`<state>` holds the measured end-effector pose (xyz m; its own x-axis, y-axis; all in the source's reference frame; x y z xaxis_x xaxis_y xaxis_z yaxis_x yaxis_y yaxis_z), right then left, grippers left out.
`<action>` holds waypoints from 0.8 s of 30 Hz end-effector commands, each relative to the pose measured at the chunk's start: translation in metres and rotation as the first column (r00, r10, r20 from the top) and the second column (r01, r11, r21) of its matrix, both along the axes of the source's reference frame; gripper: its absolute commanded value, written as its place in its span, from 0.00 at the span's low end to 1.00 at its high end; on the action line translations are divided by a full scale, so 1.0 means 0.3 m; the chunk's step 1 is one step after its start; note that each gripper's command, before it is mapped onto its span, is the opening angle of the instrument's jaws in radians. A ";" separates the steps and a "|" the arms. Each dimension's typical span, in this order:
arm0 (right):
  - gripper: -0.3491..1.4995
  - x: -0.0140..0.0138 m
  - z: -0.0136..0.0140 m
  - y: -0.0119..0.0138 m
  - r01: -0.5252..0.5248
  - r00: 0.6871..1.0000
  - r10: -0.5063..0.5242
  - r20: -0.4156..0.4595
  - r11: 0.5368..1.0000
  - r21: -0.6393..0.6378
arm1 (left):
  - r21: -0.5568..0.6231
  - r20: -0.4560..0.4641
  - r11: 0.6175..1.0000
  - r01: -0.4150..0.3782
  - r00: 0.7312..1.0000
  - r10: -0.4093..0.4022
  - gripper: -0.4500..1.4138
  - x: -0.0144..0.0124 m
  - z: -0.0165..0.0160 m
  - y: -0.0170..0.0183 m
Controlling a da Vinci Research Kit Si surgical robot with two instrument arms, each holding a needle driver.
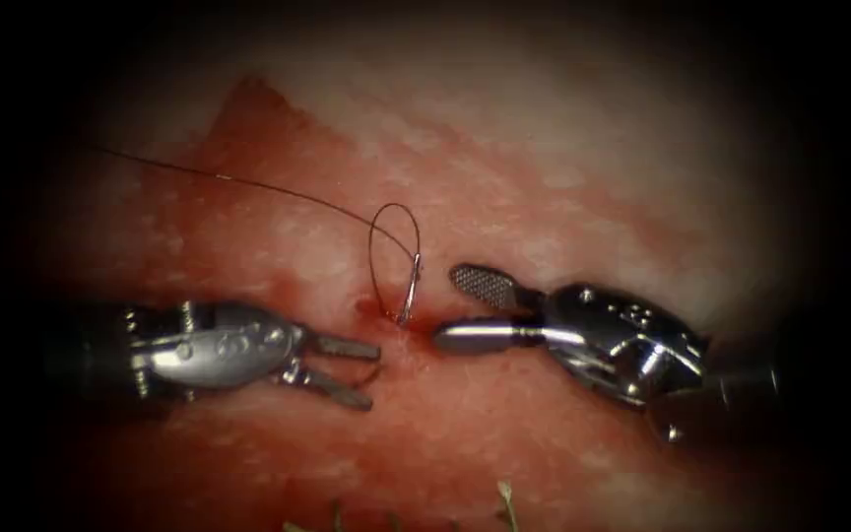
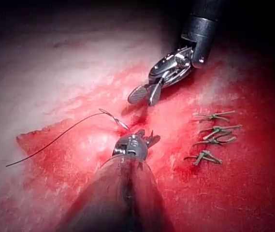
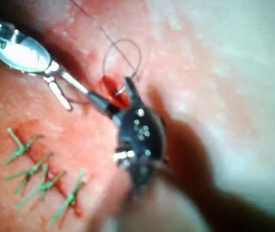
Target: Wound Closure
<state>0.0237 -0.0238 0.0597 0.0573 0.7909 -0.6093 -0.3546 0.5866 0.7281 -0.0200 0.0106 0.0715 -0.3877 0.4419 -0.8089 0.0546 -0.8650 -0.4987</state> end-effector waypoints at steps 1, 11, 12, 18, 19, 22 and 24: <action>0.89 0.0010 0.0018 -0.0037 0.002 1.000 -0.002 0.000 1.000 0.003 | 0.004 0.014 1.000 0.001 1.000 -0.001 0.28 -0.0024 0.002 -0.002; 0.89 0.0011 0.0022 -0.0044 0.002 1.000 -0.002 0.000 1.000 0.001 | -0.005 0.110 1.000 -0.001 0.994 0.001 0.12 -0.0034 0.004 -0.002; 0.89 0.0011 0.0022 -0.0045 0.002 1.000 -0.002 0.000 1.000 0.001 | 0.029 0.108 1.000 0.001 0.994 -0.004 0.00 -0.0033 0.004 -0.001; 0.89 0.0013 0.0022 -0.0049 0.002 1.000 -0.002 0.000 1.000 0.001 | 0.288 0.093 0.957 0.041 0.993 -0.070 0.00 -0.0012 0.006 0.000; 0.89 0.0013 0.0022 -0.0050 0.002 1.000 -0.002 0.000 1.000 0.001 | 0.304 0.094 0.952 0.043 0.993 -0.075 0.00 -0.0009 0.005 0.000; 0.89 0.0016 0.0022 -0.0053 0.004 1.000 -0.004 -0.001 1.000 0.001 | 0.381 0.087 0.923 0.058 0.991 -0.098 0.00 -0.0006 0.005 0.000; 0.89 0.0017 0.0022 -0.0053 0.004 1.000 -0.004 -0.001 1.000 0.000 | 0.402 0.079 0.913 0.064 0.991 -0.104 0.00 -0.0006 0.005 0.000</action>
